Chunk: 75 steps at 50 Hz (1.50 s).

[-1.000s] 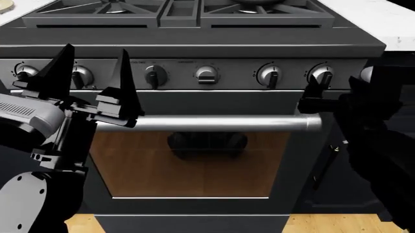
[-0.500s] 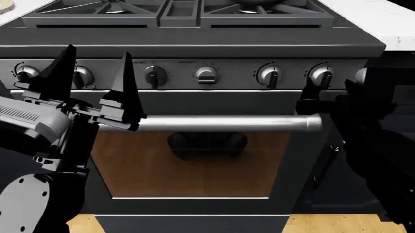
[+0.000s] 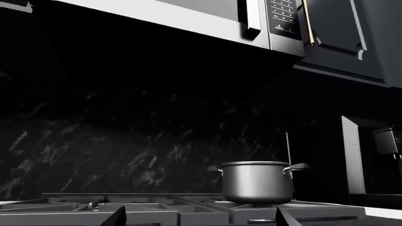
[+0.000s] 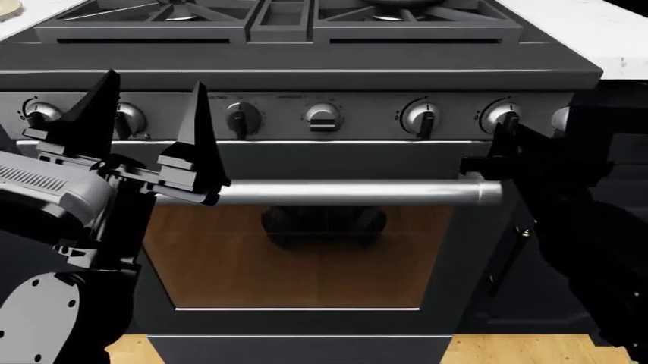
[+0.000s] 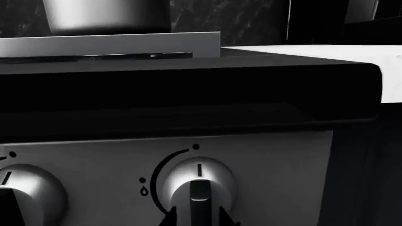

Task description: Frozen meat rests on a plate on the counter. Retrieve the meat and place it in a pot on a burner. Then turn the burner on.

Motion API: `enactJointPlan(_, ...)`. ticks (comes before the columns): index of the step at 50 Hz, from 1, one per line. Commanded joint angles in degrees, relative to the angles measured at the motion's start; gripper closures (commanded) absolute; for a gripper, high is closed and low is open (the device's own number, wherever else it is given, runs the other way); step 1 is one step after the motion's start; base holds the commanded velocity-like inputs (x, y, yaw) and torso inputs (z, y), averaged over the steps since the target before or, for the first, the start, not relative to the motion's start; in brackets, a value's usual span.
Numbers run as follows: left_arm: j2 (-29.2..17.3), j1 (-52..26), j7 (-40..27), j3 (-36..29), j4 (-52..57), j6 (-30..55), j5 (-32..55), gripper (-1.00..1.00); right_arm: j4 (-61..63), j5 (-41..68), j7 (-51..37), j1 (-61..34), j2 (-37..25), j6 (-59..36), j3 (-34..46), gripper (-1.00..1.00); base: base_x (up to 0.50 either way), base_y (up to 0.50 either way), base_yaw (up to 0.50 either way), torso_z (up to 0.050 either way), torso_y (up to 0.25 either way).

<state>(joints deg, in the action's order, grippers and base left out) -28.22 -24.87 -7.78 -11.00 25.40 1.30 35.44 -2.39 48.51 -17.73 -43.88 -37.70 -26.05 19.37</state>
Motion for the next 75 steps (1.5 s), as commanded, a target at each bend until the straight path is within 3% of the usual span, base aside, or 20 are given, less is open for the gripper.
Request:
enactJointPlan(1, 0.0, 0.0, 0.1, -0.1, -0.3, -0.2, 0.0, -1.0, 0.1, 0.1, 0.3, -0.2, 0.1, 0.1, 0.1, 1.0, 0.0, 0.0, 0.0, 0.0, 0.0)
enactJointPlan(75, 0.3, -0.3, 0.2, -1.0, -2.2, -1.0, -0.3, -1.0, 5.3, -8.8, 7.1, -5.3, -3.1, -5.3, 12.3, 1.0, 0.0, 0.0, 0.0, 0.0, 0.0)
